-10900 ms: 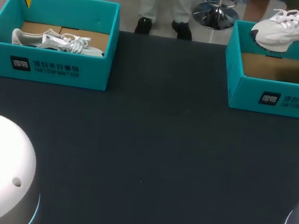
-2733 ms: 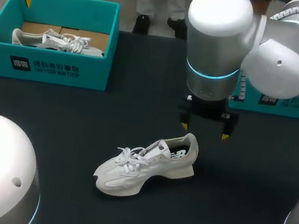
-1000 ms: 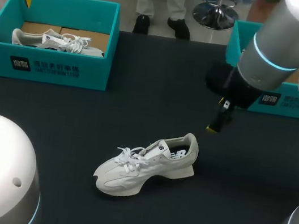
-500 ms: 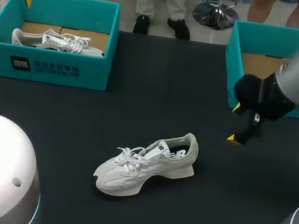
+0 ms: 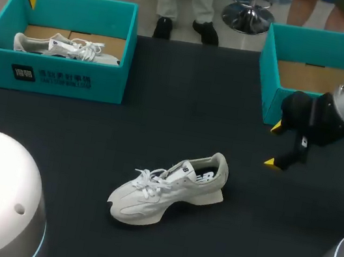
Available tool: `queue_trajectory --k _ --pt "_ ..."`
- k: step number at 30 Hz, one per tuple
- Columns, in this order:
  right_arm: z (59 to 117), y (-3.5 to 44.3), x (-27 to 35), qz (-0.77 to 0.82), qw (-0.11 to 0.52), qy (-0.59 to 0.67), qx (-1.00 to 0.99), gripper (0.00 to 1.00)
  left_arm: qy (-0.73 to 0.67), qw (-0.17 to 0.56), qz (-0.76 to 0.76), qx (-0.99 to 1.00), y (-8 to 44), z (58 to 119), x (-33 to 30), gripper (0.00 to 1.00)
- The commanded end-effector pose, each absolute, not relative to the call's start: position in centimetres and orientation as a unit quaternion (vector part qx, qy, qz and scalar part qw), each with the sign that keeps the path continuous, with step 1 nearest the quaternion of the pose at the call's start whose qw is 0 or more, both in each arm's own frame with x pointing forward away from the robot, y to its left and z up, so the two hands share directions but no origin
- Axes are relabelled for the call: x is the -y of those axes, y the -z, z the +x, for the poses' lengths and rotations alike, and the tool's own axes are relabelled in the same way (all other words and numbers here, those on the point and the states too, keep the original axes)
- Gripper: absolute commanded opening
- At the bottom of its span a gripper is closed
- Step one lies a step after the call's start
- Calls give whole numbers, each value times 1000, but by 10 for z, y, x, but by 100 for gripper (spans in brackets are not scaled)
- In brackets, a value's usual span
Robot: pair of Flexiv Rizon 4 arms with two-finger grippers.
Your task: Take the shoe out of the shoebox, open the shoe tongue, remove and reinsert the insole, then place the shoe into the shoebox
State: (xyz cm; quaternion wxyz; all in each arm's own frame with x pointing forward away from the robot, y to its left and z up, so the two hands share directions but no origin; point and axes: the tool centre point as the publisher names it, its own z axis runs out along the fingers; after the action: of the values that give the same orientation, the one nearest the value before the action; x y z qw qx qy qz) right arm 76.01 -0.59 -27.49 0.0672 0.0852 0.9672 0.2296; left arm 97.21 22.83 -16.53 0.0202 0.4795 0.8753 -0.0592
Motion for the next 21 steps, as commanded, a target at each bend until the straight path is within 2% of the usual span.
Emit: queue_trajectory --k 1,9,21 --pt "762 277 7 71 75 -279 -955 100 58 21 480 -875 165 971 -229 100" --pt "766 284 13 -25 93 -319 -943 100 58 21 480 -875 165 971 -229 100" --pt "760 309 27 -10 87 -354 -931 100 58 21 480 -875 165 971 -229 100"
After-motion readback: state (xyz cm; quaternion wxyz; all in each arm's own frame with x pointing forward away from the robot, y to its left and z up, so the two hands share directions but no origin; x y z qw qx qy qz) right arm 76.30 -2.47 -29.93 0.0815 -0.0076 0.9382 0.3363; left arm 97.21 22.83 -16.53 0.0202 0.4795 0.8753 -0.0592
